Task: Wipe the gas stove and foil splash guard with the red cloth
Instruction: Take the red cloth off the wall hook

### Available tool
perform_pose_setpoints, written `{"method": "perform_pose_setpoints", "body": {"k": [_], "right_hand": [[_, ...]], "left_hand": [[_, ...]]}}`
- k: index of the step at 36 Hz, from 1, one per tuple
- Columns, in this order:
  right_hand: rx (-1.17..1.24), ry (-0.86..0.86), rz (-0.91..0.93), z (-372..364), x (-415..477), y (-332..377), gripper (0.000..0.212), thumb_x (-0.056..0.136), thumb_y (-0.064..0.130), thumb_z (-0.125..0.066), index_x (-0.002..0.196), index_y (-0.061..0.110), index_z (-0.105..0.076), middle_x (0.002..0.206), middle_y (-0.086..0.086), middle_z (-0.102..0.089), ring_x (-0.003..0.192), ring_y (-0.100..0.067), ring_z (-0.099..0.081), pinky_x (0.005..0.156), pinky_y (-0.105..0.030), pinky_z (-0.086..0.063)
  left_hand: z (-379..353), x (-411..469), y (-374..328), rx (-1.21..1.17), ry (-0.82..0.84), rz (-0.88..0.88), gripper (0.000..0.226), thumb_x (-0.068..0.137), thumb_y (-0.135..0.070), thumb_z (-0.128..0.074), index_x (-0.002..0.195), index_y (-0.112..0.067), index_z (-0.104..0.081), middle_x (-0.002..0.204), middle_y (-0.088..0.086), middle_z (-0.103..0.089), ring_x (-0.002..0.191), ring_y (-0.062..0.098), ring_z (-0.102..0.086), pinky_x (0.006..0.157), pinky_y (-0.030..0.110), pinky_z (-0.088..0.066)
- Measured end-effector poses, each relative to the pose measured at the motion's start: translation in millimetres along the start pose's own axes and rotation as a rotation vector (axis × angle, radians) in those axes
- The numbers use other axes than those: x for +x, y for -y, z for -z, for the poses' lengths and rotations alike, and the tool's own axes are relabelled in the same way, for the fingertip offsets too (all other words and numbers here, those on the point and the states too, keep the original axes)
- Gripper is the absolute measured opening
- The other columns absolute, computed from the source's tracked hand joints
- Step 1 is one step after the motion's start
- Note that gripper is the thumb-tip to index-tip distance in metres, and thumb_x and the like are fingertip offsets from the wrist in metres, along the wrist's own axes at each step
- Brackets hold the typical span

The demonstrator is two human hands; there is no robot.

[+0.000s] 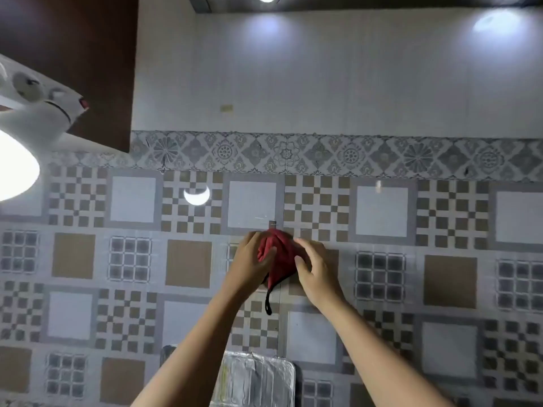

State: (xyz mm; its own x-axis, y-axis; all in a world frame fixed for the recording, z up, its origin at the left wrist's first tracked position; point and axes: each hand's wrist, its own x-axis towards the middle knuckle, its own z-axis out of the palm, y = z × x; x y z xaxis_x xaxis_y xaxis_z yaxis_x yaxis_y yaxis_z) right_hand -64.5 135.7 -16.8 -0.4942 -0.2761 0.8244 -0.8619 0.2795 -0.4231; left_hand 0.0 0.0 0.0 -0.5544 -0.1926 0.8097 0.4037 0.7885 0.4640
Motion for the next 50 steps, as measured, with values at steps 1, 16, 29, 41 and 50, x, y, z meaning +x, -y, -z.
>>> {"method": "perform_pose_setpoints", "body": {"k": [1,16,29,41,50], "right_hand": [[0.031,-0.004,-0.023,-3.9,5.3,-1.7,0.036,0.094,0.017,-0.046,0.130,0.024,-0.049,0.128,0.002,-0.050,0.112,-0.001,-0.042,0.086,0.000,-0.031],[0.047,-0.066,0.012,-43.7,47.3,-41.7,0.030,0.086,0.005,-0.056,0.113,0.017,-0.064,0.112,-0.004,-0.065,0.103,-0.015,-0.059,0.094,-0.026,-0.048],[-0.063,-0.130,0.185,20.0,58.9,36.1,0.022,0.083,-0.004,-0.058,0.093,0.008,-0.073,0.094,-0.007,-0.071,0.090,-0.016,-0.063,0.080,-0.006,-0.040],[0.038,0.098,0.035,82.8,-39.5,63.0,0.025,0.084,-0.001,-0.057,0.093,0.016,-0.073,0.093,0.009,-0.068,0.089,0.001,-0.060,0.080,0.001,-0.040],[0.045,0.213,-0.098,125.3,-128.9,55.0,0.022,0.085,0.002,-0.059,0.095,0.017,-0.072,0.096,0.007,-0.069,0.090,0.005,-0.060,0.081,-0.004,-0.043]], "left_hand": [[-1.7,4.9,3.1,-0.022,-0.013,0.013,0.032,0.093,-0.024,-0.051,0.125,-0.019,-0.051,0.114,-0.013,-0.046,0.103,-0.001,-0.041,0.074,0.000,-0.034],[-22.6,36.7,63.4,-0.334,-0.058,0.062,0.027,0.085,-0.010,-0.064,0.112,-0.010,-0.061,0.106,0.001,-0.065,0.095,0.009,-0.061,0.075,0.009,-0.050],[19.0,15.7,15.4,-0.353,0.019,0.054,0.023,0.086,0.003,-0.053,0.094,-0.016,-0.063,0.091,-0.009,-0.064,0.085,0.005,-0.060,0.070,0.013,-0.049],[23.0,-82.5,-52.0,-0.528,0.542,0.200,0.030,0.080,0.013,-0.053,0.088,-0.015,-0.058,0.094,-0.003,-0.058,0.084,0.012,-0.057,0.070,0.019,-0.051],[15.2,-142.1,-106.6,-0.505,0.902,0.334,0.051,0.079,0.013,-0.044,0.115,-0.018,-0.062,0.125,0.014,-0.058,0.113,0.029,-0.057,0.095,0.036,-0.049]]}}
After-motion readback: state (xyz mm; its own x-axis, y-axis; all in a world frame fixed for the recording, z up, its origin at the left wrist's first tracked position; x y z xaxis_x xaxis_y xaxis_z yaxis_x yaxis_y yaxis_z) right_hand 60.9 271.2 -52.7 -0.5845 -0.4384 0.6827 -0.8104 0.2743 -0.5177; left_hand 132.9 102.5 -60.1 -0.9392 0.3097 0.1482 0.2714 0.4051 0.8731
